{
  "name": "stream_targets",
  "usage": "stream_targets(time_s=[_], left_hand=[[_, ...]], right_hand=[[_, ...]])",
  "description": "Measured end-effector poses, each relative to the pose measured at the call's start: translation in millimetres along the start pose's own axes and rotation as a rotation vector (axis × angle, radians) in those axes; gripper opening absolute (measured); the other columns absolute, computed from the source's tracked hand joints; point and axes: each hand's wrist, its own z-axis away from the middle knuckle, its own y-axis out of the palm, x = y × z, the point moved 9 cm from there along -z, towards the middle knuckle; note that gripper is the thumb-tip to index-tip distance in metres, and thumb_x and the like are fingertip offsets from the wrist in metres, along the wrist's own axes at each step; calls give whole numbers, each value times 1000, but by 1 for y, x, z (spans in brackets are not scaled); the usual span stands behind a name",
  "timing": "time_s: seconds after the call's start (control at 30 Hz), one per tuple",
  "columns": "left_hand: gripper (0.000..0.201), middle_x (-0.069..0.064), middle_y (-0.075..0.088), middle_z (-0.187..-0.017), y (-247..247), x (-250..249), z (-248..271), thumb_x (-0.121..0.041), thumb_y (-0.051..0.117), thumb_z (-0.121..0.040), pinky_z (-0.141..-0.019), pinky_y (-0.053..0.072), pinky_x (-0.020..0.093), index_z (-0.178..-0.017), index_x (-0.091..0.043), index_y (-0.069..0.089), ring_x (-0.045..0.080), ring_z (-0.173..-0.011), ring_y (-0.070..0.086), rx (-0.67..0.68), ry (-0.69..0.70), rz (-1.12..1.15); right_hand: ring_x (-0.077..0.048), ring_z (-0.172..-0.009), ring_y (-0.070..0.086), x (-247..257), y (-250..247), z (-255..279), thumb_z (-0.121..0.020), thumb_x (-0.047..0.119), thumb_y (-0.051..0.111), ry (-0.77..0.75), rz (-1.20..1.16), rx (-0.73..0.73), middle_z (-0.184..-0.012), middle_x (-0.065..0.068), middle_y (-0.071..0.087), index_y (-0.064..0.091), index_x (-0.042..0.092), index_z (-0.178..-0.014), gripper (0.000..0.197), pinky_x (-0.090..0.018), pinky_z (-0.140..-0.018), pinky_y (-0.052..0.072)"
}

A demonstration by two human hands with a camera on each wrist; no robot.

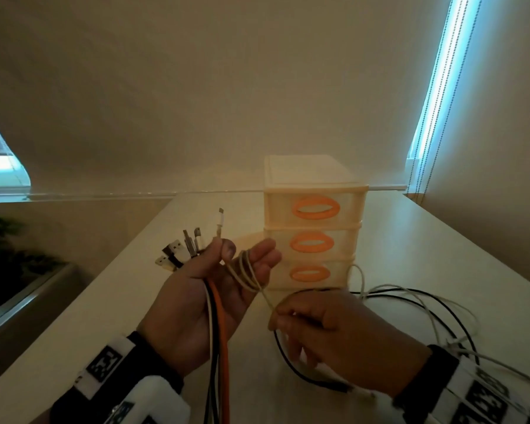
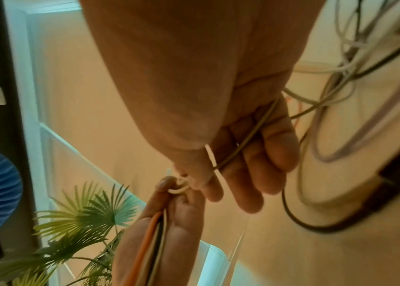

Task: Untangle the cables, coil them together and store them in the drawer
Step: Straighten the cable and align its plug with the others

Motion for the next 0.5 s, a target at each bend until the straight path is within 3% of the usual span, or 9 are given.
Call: stream_targets(time_s=[0.1, 0.17, 0.23, 0.33, 0.4, 0.5], left_hand=[[33, 8, 58, -83, -4, -2, -1, -29, 48, -99, -63, 55, 29, -72, -11, 54, 20, -71, 58, 13, -16, 14], [33, 3, 47, -76, -5, -1, -3, -26, 46, -100, -56, 46, 26, -72, -12, 54, 16, -62, 47, 22, -24, 12], [33, 1, 43, -74, -5, -3, -4, -26, 43, -103, -55, 42, 25, -73, -12, 51, 14, -60, 42, 33, -14, 1], [34, 1, 41, -74, -5, -6, -5, -27, 41, -104, -55, 38, 24, -74, -13, 50, 13, -61, 38, 54, -12, -9], [34, 0, 40, -74, -8, -7, -6, -26, 42, -104, -55, 38, 24, -74, -13, 50, 13, -61, 37, 49, -10, -8], [34, -1, 40, -74, -11, -15, -8, -26, 42, -104, -56, 38, 24, -74, -14, 50, 12, -60, 37, 67, 2, 19]], right_hand=[[-3, -67, 60, -11, 0, -3, -100, 44, 54, 54, 131, -27, -75, 15, 68, 69, 36, -100, 17, -24, -73, 54], [-5, -71, 59, -11, -15, -1, -100, 47, 50, 38, 224, -141, -77, 11, 65, 65, 31, -92, 23, -26, -71, 52], [-10, -68, 57, -11, -18, 1, -101, 48, 48, 19, 213, -159, -75, 3, 62, 57, 23, -81, 33, -31, -69, 51], [-8, -59, 52, -10, 6, -2, -104, 38, 48, -14, 87, 47, -67, 3, 56, 52, 25, -71, 36, -33, -66, 50], [-9, -59, 54, -17, 8, -3, -104, 31, 48, 3, 3, 88, -65, 5, 58, 58, 26, -75, 31, -40, -66, 53], [-3, -65, 58, -34, -8, -3, -102, 32, 48, 95, 23, -14, -71, 8, 65, 65, 28, -88, 22, -36, -72, 56]])
